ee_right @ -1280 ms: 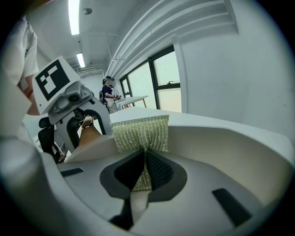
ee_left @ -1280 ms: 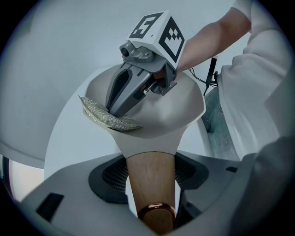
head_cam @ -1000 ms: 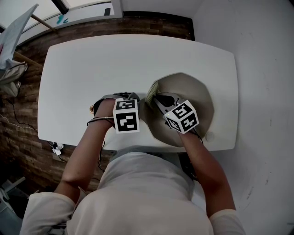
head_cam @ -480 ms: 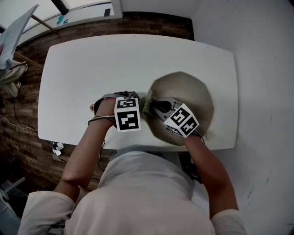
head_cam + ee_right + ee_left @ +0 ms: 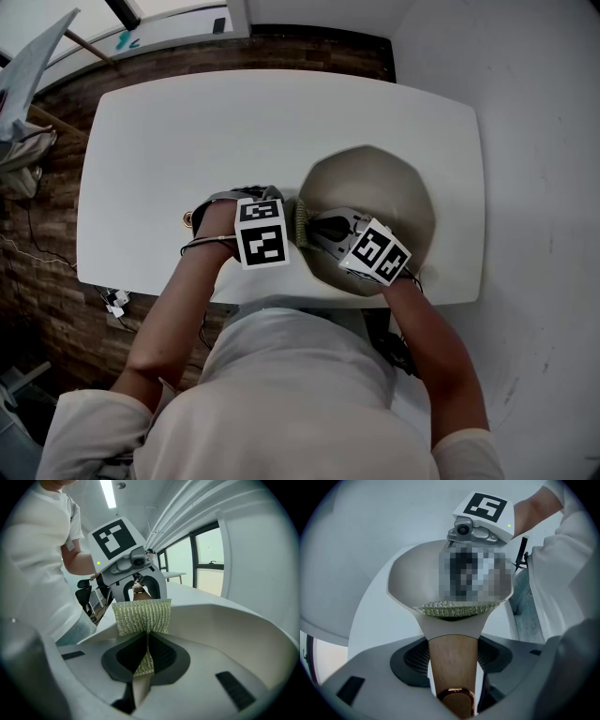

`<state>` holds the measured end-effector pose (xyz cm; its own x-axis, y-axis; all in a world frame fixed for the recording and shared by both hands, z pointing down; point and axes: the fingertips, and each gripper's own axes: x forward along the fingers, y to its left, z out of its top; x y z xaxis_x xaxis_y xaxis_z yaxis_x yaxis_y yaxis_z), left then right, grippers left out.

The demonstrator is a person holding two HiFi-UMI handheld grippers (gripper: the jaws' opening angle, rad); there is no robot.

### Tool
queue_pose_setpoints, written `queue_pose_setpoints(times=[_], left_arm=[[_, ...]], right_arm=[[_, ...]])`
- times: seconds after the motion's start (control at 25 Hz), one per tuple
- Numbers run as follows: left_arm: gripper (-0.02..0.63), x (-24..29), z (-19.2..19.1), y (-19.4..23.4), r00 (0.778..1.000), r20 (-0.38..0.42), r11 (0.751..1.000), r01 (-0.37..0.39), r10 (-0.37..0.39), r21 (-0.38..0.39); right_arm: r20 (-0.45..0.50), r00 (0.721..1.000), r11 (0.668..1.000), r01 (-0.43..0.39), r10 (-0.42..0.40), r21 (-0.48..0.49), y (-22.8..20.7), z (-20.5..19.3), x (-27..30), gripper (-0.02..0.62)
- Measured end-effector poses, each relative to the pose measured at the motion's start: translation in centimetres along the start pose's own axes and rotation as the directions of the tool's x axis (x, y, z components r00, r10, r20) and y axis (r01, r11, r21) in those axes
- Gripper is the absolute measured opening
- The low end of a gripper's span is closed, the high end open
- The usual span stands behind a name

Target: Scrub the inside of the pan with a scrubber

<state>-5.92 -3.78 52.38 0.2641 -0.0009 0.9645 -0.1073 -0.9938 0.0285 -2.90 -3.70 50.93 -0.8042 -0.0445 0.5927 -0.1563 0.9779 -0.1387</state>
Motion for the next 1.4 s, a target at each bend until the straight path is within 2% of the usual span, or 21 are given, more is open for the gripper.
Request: queue_pose_setpoints(times=[0.68, 0.96, 1.4], left_arm=[[0.279, 0.0, -0.1, 0.0, 1.000, -0.017, 1.000, 0.000, 0.000, -0.024], [0.279, 0.1, 0.0, 0.0, 1.000, -0.018, 0.999, 0.003, -0.004, -0.034], [0.279, 0.0, -0.1, 0.0, 1.000, -0.016, 0.999, 0.003, -0.004, -0.040]], right_arm=[[-0.072, 0.985, 0.977, -0.166, 0.158, -0.132, 4.1, -1.7, -1.4, 0.026], [-0.131, 0.975, 0.960, -0.204, 0.181, -0.194, 5.0, -2.4, -2.5, 0.026], [-0.186, 0.955, 0.935, -0.270, 0.231, -0.227, 6.2, -3.3, -3.8, 0.026]])
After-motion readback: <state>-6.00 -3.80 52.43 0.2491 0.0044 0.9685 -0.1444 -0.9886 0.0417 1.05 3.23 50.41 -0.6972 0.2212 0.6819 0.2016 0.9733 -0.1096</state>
